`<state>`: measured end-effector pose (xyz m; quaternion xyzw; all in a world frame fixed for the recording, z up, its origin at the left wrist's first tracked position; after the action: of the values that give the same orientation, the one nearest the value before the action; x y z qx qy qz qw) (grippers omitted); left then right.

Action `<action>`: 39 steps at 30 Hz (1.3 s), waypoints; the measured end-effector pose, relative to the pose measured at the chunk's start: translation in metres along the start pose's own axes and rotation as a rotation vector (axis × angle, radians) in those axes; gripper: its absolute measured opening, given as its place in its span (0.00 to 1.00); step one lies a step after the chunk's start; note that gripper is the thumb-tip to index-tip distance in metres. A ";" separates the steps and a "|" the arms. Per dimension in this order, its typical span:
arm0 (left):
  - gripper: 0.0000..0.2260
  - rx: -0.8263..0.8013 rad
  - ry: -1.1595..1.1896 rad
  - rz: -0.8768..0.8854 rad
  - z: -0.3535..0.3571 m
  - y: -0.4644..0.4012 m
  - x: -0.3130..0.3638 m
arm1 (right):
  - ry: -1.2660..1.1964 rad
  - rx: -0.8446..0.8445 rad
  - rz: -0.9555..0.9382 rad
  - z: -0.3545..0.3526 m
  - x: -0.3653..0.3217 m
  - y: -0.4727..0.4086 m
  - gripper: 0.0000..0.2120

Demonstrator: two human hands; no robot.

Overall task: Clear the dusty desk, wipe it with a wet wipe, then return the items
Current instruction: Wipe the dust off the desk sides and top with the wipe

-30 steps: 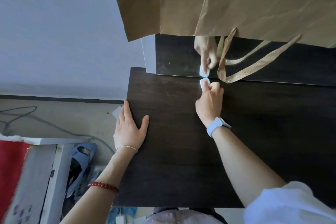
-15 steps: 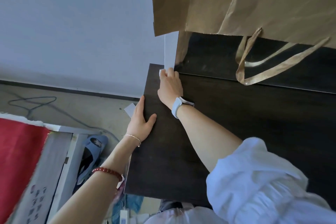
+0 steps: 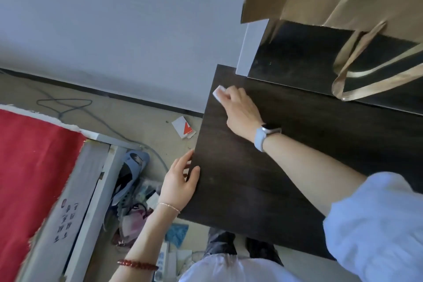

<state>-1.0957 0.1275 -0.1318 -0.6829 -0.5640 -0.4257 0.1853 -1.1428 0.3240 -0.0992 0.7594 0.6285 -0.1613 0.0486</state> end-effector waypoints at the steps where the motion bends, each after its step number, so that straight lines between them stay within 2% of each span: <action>1: 0.19 0.002 0.016 -0.014 -0.001 0.000 -0.001 | 0.038 0.018 0.104 -0.003 0.014 -0.021 0.29; 2: 0.18 -0.005 0.025 -0.024 -0.002 0.000 -0.002 | 0.057 0.007 0.181 -0.005 0.023 -0.035 0.28; 4: 0.19 -0.039 0.028 -0.015 -0.004 0.001 -0.003 | 0.071 -0.008 0.211 -0.001 0.024 -0.042 0.27; 6: 0.18 -0.040 0.019 0.016 -0.009 0.001 -0.002 | 0.022 0.018 0.055 0.005 0.002 -0.019 0.29; 8: 0.17 0.043 0.011 0.018 -0.021 0.002 -0.003 | -0.079 0.039 -0.149 0.009 -0.032 0.028 0.29; 11: 0.17 0.174 0.009 -0.039 -0.042 0.004 -0.010 | -0.220 -0.096 -0.355 0.020 -0.083 0.115 0.26; 13: 0.17 0.188 0.014 -0.071 -0.049 0.007 -0.014 | -0.271 -0.185 -0.495 0.024 -0.109 0.167 0.26; 15: 0.17 0.154 -0.002 -0.054 -0.047 0.013 -0.013 | -0.299 -0.213 -0.575 0.019 -0.107 0.185 0.28; 17: 0.17 0.093 0.006 -0.035 -0.041 0.016 -0.011 | -0.278 -0.150 -0.472 0.011 -0.081 0.162 0.28; 20: 0.17 0.053 0.026 -0.078 -0.031 0.018 -0.014 | -0.235 0.046 0.004 0.002 -0.040 0.107 0.27; 21: 0.17 0.067 0.039 -0.098 -0.030 0.018 -0.016 | -0.235 0.072 0.047 0.005 -0.046 0.104 0.25; 23: 0.16 0.095 0.078 -0.141 -0.030 0.018 -0.016 | -0.276 -0.020 -0.119 0.018 -0.085 0.127 0.20; 25: 0.16 0.129 0.106 -0.169 -0.032 0.017 -0.014 | -0.274 -0.120 -0.400 0.021 -0.115 0.177 0.24; 26: 0.16 0.141 0.090 -0.164 -0.032 0.017 -0.012 | -0.272 -0.149 -0.443 0.019 -0.110 0.194 0.26; 28: 0.17 0.141 0.005 -0.119 -0.026 0.017 -0.003 | -0.266 -0.103 -0.312 0.008 -0.067 0.208 0.26; 32: 0.22 0.113 -0.147 -0.038 0.012 0.021 0.025 | -0.124 0.169 0.184 -0.035 0.041 0.232 0.28; 34: 0.24 0.143 -0.311 -0.035 0.031 0.025 0.032 | -0.019 0.223 0.438 -0.060 0.080 0.246 0.31; 37: 0.27 0.198 -0.514 -0.008 0.042 0.031 0.035 | 0.144 0.315 0.898 -0.077 0.126 0.255 0.28; 38: 0.29 0.208 -0.537 -0.005 0.043 0.031 0.035 | 0.149 0.351 0.977 -0.075 0.128 0.248 0.27; 39: 0.29 0.214 -0.556 -0.003 0.044 0.031 0.034 | 0.133 0.363 0.967 -0.069 0.120 0.233 0.27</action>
<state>-1.0507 0.1718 -0.1230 -0.7492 -0.6356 -0.1607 0.0941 -0.8852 0.4075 -0.1010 0.9677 0.1698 -0.1781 -0.0550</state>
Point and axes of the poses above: each hand's wrist, its own y-axis away from the middle knuckle, its own z-axis out of the palm, x = y × z, the point moved 7 cm from there along -y, towards the middle knuckle, and after that the axes turned 10 degrees about x, right-handed, at the moved point
